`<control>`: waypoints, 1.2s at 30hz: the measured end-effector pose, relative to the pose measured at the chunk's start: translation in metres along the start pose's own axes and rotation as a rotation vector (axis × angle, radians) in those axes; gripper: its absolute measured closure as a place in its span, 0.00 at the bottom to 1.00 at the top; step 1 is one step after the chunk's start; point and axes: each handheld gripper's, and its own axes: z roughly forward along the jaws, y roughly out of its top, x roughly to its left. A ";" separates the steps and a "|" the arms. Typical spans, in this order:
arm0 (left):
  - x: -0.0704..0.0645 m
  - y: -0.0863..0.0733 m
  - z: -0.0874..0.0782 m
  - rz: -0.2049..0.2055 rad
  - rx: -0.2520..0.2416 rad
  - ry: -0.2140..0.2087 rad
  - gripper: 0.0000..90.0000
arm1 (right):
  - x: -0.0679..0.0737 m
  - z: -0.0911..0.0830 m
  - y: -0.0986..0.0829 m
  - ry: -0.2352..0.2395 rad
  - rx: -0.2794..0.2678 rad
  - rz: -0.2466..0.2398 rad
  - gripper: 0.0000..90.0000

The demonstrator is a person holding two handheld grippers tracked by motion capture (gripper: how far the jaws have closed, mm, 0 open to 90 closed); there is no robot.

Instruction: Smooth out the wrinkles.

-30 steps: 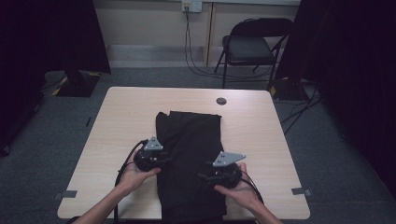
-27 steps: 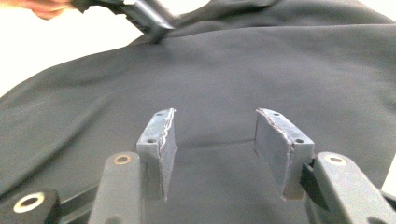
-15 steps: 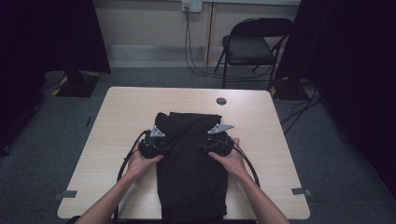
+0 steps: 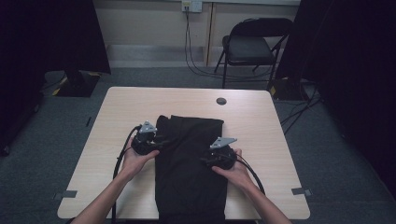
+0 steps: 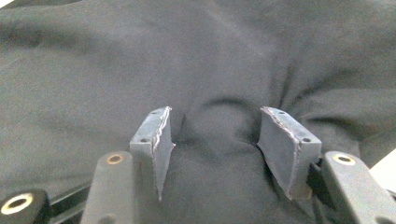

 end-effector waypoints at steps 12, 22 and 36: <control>0.006 0.013 0.018 0.013 0.007 0.009 0.48 | 0.014 -0.024 0.001 0.044 -0.023 -0.004 0.50; 0.014 0.027 0.042 -0.003 0.026 0.045 0.89 | -0.062 -0.012 0.053 -0.195 -0.131 0.174 0.57; 0.049 0.011 0.019 -0.134 -0.022 0.090 0.74 | -0.086 -0.012 0.019 -0.237 -0.092 0.211 0.83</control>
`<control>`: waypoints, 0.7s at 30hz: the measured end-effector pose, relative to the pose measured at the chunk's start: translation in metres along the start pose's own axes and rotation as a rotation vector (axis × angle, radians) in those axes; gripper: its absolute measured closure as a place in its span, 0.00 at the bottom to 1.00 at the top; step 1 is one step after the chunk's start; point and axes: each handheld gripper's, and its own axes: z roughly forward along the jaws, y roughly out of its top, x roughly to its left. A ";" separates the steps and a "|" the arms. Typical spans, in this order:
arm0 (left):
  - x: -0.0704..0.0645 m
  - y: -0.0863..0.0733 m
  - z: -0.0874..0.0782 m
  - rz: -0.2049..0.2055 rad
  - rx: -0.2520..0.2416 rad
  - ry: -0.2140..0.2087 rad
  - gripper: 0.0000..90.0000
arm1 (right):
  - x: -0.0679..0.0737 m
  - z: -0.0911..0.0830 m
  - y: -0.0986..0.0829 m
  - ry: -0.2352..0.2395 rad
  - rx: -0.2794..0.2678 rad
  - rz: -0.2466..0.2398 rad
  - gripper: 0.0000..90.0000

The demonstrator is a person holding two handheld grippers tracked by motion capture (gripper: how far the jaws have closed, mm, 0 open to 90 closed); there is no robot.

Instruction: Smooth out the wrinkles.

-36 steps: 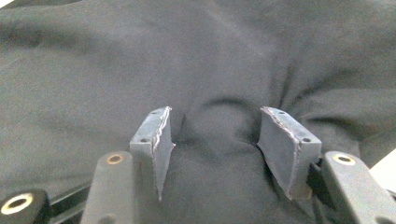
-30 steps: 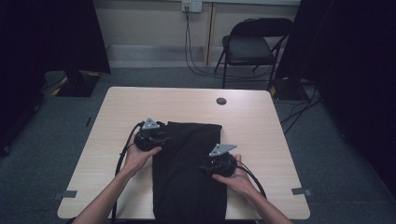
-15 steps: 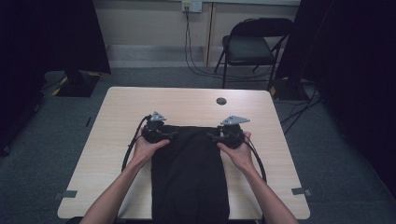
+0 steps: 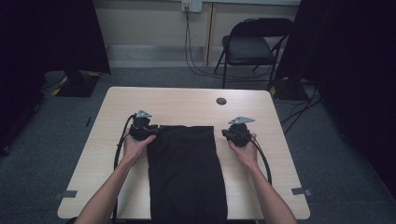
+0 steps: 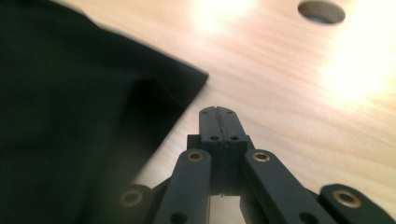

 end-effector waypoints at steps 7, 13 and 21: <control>-0.004 0.016 -0.008 0.042 -0.032 -0.012 0.54 | 0.025 0.015 0.038 0.091 -0.031 -0.040 0.43; 0.008 -0.002 0.010 0.004 0.055 0.007 0.35 | 0.038 0.052 0.039 0.125 0.066 -0.067 0.32; 0.008 -0.011 0.024 0.028 0.104 0.008 0.29 | 0.033 0.072 0.025 0.058 0.124 -0.058 0.21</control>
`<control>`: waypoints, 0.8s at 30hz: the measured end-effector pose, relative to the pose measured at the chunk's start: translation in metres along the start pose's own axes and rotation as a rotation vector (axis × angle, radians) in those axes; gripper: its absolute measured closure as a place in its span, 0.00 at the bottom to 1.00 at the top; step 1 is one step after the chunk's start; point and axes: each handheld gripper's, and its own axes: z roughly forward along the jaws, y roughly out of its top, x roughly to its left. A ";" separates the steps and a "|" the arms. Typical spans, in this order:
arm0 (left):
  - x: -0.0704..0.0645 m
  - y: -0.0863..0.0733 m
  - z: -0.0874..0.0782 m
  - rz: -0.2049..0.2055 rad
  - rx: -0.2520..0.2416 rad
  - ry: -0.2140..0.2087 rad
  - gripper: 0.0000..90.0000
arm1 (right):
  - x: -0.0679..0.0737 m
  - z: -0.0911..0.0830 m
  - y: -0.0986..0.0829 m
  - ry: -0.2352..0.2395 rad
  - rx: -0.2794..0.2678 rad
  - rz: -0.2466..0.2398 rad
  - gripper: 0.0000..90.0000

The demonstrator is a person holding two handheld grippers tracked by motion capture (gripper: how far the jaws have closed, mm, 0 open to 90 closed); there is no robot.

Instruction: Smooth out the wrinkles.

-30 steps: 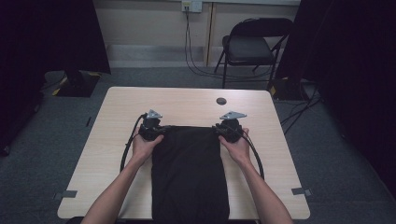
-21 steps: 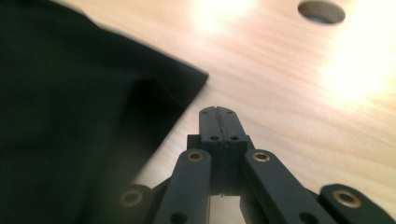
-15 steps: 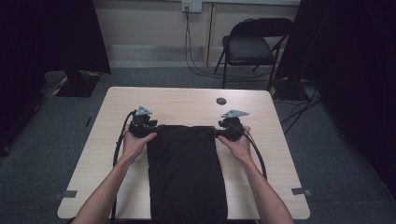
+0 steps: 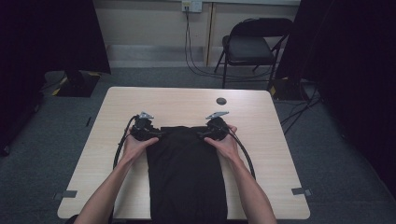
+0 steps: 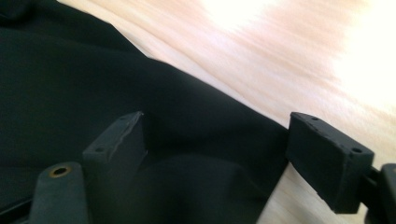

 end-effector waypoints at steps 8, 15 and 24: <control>-0.005 -0.006 0.005 0.041 -0.004 0.003 0.32 | -0.003 0.000 -0.003 0.006 -0.016 -0.013 0.21; -0.012 -0.006 0.002 0.058 0.005 -0.134 0.78 | 0.007 -0.011 -0.010 0.091 -0.041 -0.072 0.68; -0.013 0.000 0.005 0.011 -0.035 -0.117 0.90 | 0.009 -0.014 -0.013 0.138 -0.068 -0.021 0.95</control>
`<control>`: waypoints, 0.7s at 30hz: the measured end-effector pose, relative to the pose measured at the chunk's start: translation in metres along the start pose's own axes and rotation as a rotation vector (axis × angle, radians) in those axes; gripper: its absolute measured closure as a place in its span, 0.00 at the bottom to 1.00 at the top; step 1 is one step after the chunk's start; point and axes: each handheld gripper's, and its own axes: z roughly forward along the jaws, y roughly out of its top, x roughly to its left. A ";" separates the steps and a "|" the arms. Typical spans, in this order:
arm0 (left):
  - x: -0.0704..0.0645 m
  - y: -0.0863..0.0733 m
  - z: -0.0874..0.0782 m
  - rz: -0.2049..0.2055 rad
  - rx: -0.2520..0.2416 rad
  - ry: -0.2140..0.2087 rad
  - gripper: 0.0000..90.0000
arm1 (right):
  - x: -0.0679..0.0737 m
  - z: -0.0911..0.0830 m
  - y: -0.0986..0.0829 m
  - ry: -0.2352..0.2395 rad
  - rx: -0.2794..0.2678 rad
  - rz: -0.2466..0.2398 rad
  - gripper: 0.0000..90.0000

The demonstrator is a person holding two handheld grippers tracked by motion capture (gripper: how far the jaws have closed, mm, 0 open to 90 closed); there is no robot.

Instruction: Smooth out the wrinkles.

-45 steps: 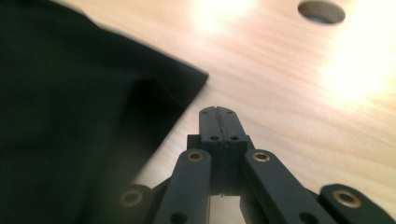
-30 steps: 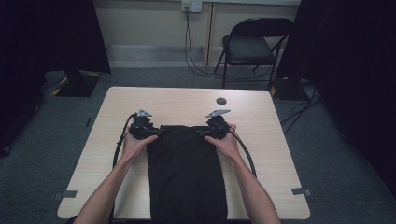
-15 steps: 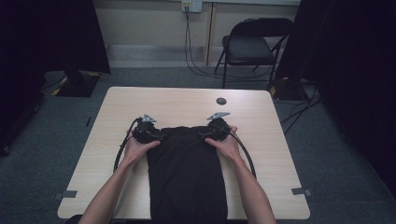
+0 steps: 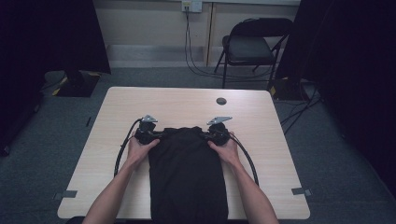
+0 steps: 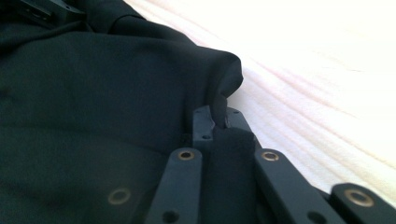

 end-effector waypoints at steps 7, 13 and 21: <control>-0.006 0.038 -0.007 0.040 -0.087 0.032 0.90 | -0.011 -0.018 0.024 -0.041 -0.060 0.033 0.96; -0.005 0.071 -0.018 0.046 -0.162 0.032 0.90 | -0.021 -0.038 0.049 -0.079 -0.107 0.018 0.96; -0.016 0.127 -0.046 0.105 -0.287 0.039 0.90 | -0.037 -0.068 0.079 -0.149 -0.192 0.027 0.96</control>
